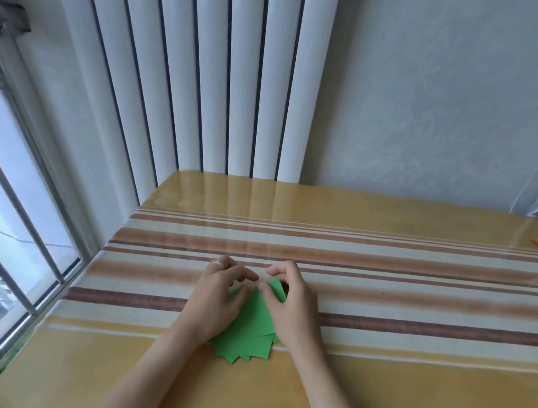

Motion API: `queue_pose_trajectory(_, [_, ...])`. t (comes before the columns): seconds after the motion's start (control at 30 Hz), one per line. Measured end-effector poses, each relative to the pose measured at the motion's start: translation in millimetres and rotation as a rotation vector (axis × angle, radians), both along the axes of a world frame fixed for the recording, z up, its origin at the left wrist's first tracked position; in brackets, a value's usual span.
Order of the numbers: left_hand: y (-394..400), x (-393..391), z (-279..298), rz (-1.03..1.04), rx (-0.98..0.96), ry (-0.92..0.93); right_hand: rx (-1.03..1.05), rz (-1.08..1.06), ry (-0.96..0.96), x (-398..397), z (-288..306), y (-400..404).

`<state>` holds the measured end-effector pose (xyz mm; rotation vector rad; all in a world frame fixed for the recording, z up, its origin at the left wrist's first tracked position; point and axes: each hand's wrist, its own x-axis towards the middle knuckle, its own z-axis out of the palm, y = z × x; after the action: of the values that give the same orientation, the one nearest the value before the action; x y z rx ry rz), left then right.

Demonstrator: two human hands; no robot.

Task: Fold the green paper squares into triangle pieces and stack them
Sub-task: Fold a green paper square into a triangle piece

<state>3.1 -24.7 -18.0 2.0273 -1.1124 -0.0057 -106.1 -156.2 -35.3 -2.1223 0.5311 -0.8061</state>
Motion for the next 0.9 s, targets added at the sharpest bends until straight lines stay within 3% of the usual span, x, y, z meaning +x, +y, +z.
queue_pose_trajectory(0.23, [-2, 3, 9, 0.011, -0.024, 0.017, 0.124, 0.03, -0.03, -1, 7, -4])
queue_pose_trajectory(0.37, [-1, 7, 14, 0.119, -0.114, 0.176, 0.192, -0.017, -0.065, 2, 9, -8])
queue_pose_trajectory(0.57, [-4, 8, 14, 0.109, -0.099, 0.29, 0.359, -0.105, -0.187, 5, 12, -8])
queue_pose_trajectory(0.9, [-7, 1, 16, 0.1, -0.147, 0.432, -0.093, -0.041, -0.193, 9, 12, -5])
